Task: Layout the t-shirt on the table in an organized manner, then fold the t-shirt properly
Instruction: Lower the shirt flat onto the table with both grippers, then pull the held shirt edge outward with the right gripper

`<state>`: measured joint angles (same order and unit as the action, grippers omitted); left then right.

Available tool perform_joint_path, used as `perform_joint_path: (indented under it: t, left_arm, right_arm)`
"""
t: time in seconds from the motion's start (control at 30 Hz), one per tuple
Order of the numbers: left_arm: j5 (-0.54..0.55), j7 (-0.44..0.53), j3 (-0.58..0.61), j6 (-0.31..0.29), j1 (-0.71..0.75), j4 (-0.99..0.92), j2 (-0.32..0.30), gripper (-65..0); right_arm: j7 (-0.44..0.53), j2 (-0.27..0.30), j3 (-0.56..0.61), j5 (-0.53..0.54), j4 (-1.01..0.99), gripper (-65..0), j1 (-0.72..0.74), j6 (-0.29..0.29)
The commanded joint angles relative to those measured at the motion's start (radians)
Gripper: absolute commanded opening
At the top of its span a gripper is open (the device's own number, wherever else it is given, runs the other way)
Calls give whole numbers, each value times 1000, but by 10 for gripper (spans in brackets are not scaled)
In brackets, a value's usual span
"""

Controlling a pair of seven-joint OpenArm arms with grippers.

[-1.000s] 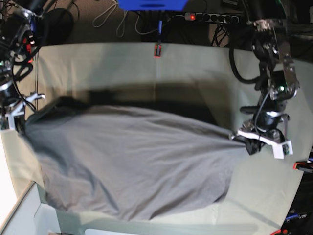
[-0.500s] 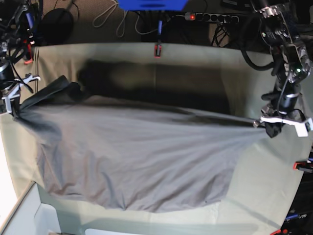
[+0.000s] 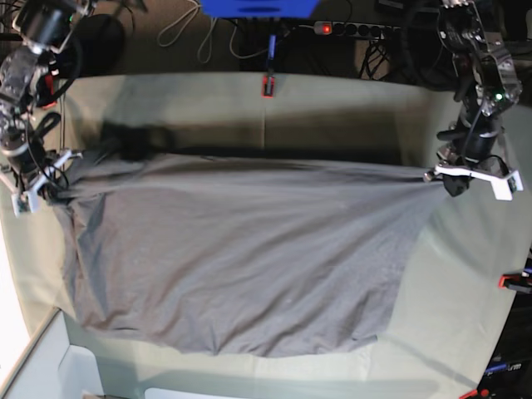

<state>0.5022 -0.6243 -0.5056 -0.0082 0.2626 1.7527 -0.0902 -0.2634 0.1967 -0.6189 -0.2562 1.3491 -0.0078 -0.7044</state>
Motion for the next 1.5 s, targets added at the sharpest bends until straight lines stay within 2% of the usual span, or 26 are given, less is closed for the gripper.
perform_joint_path:
  t: [0.0,0.1,0.2,0.3,0.37,0.43,0.57,0.73,0.97,1.23,1.3,1.37,1.47]
  left_arm:
    - [3,30,-3,-3,-7,19,-12,-650]
    - [3,30,-3,-3,-7,26,-12,-650]
    - [3,30,-3,-3,-7,25,-12,-650]
    - [3,30,-3,-3,-7,22,-12,-650]
    - [3,30,-3,-3,-10,20,-9,-650]
    - [3,30,-5,-3,-13,20,7,-650]
    - [3,30,-1,-3,-15,25,8,-650]
    - [3,30,-1,-3,-16,25,8,-650]
    - [3,30,-3,-3,-18,19,8,-650]
    - [3,30,-9,-3,-12,16,8,-650]
    - [3,30,-9,-3,-15,16,8,-650]
    - [3,30,-9,-3,-15,16,8,-650]
    - [3,30,-8,-3,-16,16,8,-650]
  right_arm:
    - [23,17,-5,-27,11,-617,38,6]
    - [29,16,-16,-111,7,-526,82,6]
    - [20,13,-46,-74,62,-431,76,6]
    - [22,-24,-103,-50,106,-317,48,6]
    - [19,-46,-121,-50,140,-269,27,6]
    - [19,-82,-124,-48,188,-251,-39,6]
    - [29,-188,-39,-45,277,-250,-176,6]
    - [20,-248,15,-45,255,-249,-208,6]
    - [19,-253,15,-47,138,-247,-122,6]
    - [19,-247,21,-47,68,-255,-111,6]
    - [19,-247,21,-47,54,-284,-111,6]
    - [19,-247,21,-47,54,-348,-117,6]
    - [19,-247,21,-45,56,-531,-125,6]
